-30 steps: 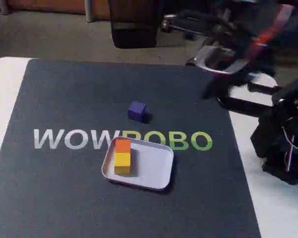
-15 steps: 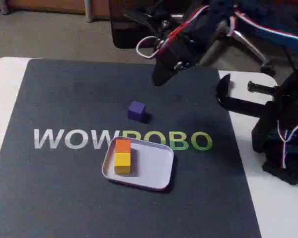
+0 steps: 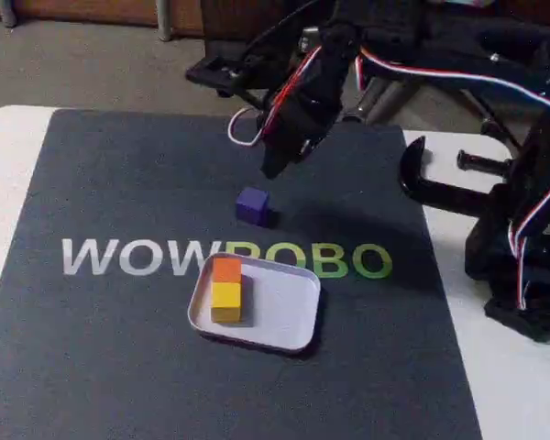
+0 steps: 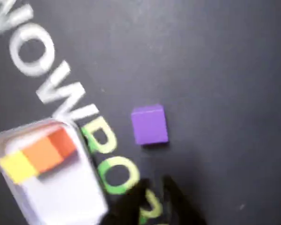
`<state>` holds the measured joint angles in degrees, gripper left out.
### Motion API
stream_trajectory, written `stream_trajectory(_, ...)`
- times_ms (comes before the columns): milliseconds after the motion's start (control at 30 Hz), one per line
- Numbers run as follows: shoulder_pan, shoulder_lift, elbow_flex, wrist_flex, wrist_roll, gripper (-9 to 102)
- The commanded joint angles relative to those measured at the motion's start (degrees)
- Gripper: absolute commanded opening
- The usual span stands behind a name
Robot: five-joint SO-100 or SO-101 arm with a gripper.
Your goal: Move blocks one by one until all three blocks are in the tray.
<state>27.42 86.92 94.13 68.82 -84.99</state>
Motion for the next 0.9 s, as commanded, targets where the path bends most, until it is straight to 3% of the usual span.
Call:
stream_trajectory(0, 0.35, 0.62, -0.62, -0.26, -2.9, 7)
stream_trajectory(133, -0.44, -0.26, -0.79, -0.44, -3.16, 15)
stream_trajectory(867, 3.69, -8.96, -1.93, -5.36, -2.55, 20)
